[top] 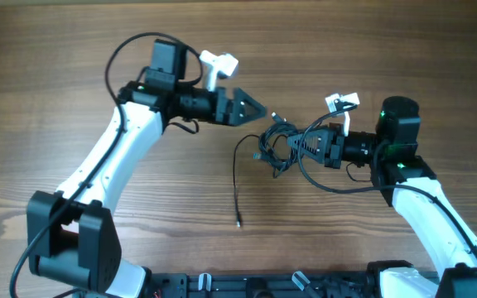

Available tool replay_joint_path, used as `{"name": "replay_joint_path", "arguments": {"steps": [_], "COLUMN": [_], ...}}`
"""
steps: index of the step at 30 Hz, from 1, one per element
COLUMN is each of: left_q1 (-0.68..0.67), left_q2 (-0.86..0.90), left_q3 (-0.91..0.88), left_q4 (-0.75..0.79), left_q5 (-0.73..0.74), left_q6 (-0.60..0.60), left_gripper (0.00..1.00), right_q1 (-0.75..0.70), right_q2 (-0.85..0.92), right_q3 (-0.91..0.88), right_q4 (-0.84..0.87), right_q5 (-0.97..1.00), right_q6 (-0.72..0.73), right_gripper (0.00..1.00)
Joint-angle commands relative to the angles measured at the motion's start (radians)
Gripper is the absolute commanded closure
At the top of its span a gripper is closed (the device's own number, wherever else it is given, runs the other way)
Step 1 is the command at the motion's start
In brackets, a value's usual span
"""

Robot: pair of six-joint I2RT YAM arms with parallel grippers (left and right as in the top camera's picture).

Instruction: Untangle cables

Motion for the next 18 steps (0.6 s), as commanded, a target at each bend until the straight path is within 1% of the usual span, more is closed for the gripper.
{"name": "replay_joint_path", "arguments": {"steps": [1, 2, 4, 7, 8, 9, 10, 11, 12, 13, 14, 15, 17, 18], "left_q1": [-0.079, -0.092, -0.114, -0.137, -0.144, -0.15, -0.153, -0.153, -0.153, -0.15, -0.149, -0.145, -0.117, -0.099], "left_q2": [0.004, 0.004, 0.004, 0.004, 0.004, 0.004, 0.004, 0.004, 0.004, 0.004, 0.004, 0.004, 0.004, 0.003], "left_q3": [0.007, 0.007, 0.007, 0.007, 0.007, 0.007, 0.007, 0.007, 0.007, 0.007, 0.007, 0.007, 0.007, 0.007], "left_q4": [0.038, 0.036, 0.028, -0.032, -0.047, -0.054, -0.054, -0.054, -0.054, -0.054, -0.054, -0.054, -0.055, -0.054], "left_q5": [0.032, 0.029, 0.003, -0.088, -0.088, -0.089, -0.097, -0.117, -0.155, -0.192, -0.236, -0.269, -0.375, -0.42], "left_q6": [0.086, 0.11, 0.121, 0.135, 0.156, 0.171, 0.174, 0.177, 0.176, 0.16, 0.136, 0.113, 0.013, -0.036], "left_gripper": [0.16, 0.22, 0.27, 0.39, 0.47, 0.62, 0.75, 0.95, 0.96, 0.96, 0.96, 0.96, 0.96, 0.96], "right_q1": [0.012, 0.017, 0.021, 0.021, 0.021, 0.021, 0.021, 0.021, 0.021, 0.021, 0.021, 0.021, 0.021, 0.02], "right_q2": [0.031, 0.035, 0.039, 0.041, 0.041, 0.041, 0.041, 0.041, 0.041, 0.041, 0.041, 0.041, 0.041, 0.041], "right_q3": [0.004, 0.004, 0.004, 0.004, 0.004, 0.004, 0.004, 0.004, 0.004, 0.004, 0.004, 0.004, 0.004, 0.004], "right_q4": [0.003, 0.004, 0.006, 0.012, 0.012, 0.012, 0.011, 0.012, 0.01, 0.008, 0.007, 0.007, 0.007, 0.008], "right_q5": [-0.06, -0.057, -0.036, -0.035, -0.03, -0.027, -0.018, -0.005, 0.031, 0.059, 0.099, 0.135, 0.228, 0.304], "right_q6": [0.032, 0.039, 0.085, 0.099, 0.103, 0.103, 0.104, 0.108, 0.11, 0.111, 0.111, 0.111, 0.111, 0.111], "right_gripper": [0.89, 0.9, 0.9, 0.88, 0.88, 0.86, 0.82, 0.74, 0.63, 0.4, 0.0, 0.0, 0.0, 0.0]}}
